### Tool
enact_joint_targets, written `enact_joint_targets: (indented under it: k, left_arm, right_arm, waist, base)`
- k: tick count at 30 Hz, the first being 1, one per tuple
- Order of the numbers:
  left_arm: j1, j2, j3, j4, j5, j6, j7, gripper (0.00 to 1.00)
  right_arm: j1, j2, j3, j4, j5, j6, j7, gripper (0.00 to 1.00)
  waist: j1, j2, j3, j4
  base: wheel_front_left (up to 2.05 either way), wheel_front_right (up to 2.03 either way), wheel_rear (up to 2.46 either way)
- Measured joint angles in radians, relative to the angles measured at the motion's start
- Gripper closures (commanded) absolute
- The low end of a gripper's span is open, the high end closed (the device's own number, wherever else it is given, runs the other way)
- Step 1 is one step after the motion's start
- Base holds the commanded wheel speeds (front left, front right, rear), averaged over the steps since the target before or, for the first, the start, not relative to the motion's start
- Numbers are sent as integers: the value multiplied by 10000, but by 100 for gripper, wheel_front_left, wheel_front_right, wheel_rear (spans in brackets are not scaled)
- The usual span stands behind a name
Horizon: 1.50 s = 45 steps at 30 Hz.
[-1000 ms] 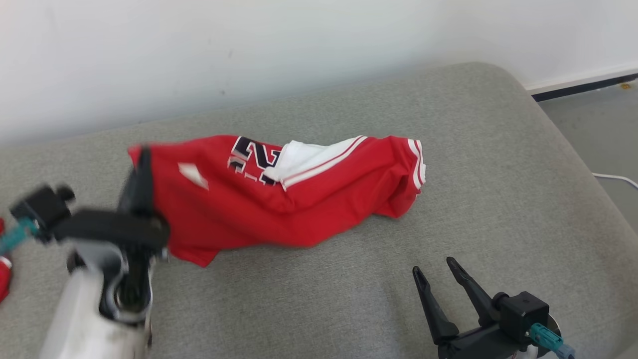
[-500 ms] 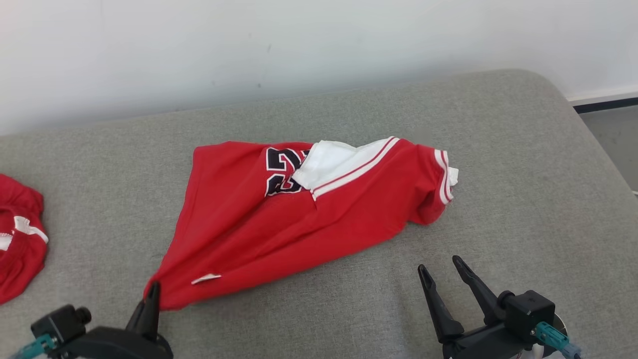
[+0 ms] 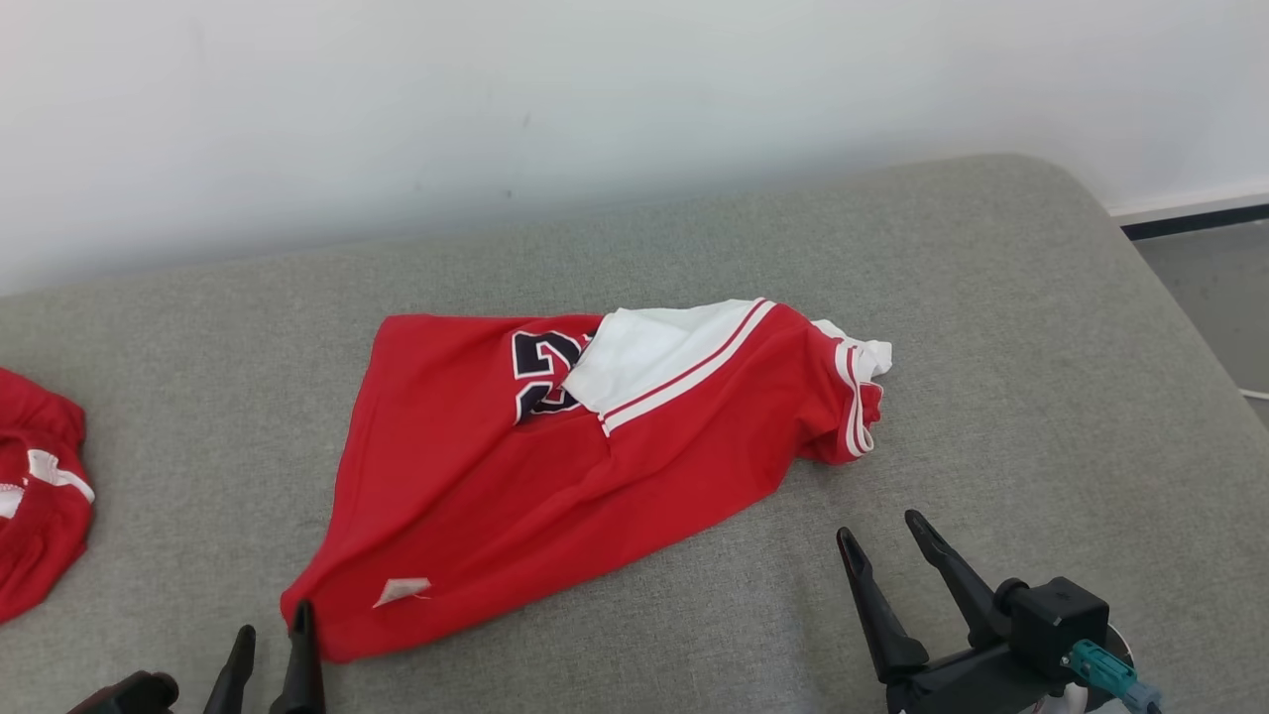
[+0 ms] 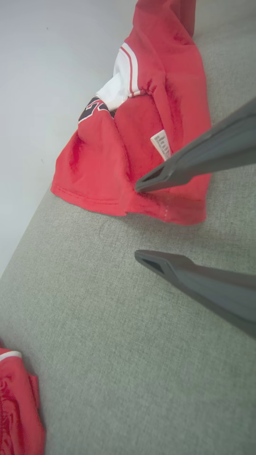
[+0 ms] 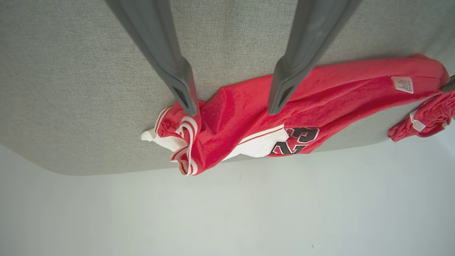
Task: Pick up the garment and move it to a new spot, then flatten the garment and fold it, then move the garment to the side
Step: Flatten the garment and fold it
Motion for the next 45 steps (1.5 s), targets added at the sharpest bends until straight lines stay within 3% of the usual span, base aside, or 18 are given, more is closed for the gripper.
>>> enact_joint_targets:
  k: [7, 20, 28, 34, 39, 45]
  left_arm:
    - [117, 36, 102, -295, 984, -224, -901, 0]
    - [497, 35, 234, -1701, 3104, -75, -991, 0]
    - [1047, -435, 380, -2220, 4042, -349, -993, 0]
    - [1051, -522, 479, -2098, 4255, -527, -993, 0]
    - [914, -715, 545, -1975, 4364, -621, -993, 0]
    - [544, -844, 408, -1956, 4606, -895, -993, 0]
  right_arm:
    - [60, -109, -184, -65, -4, 0, 92, 0]
    - [-314, -422, -71, -31, 42, 0, 562, 0]
    - [-1745, -1216, 675, 543, 1256, 0, 2562, 0]
    - [-3320, -1601, 541, 1160, 2040, 0, 4036, 0]
    - [-4896, -1555, -92, 2731, 2360, 0, 6009, 0]
    - [-6763, -1634, -1011, 4763, 1699, 0, 7691, 0]
  waist:
    - [0, 0, -292, 116]
    - [-1, 0, -709, 575]
    - [-1, 0, -846, 853]
    - [-1, 0, -787, 1041]
    - [0, 0, -630, 1305]
    - [0, 0, -296, 1814]
  base:
    - [0, 0, 0]
    - [0, 0, 0]
    - [0, 0, 0]
    - [0, 0, 0]
    - [0, 0, 0]
    - [0, 0, 0]
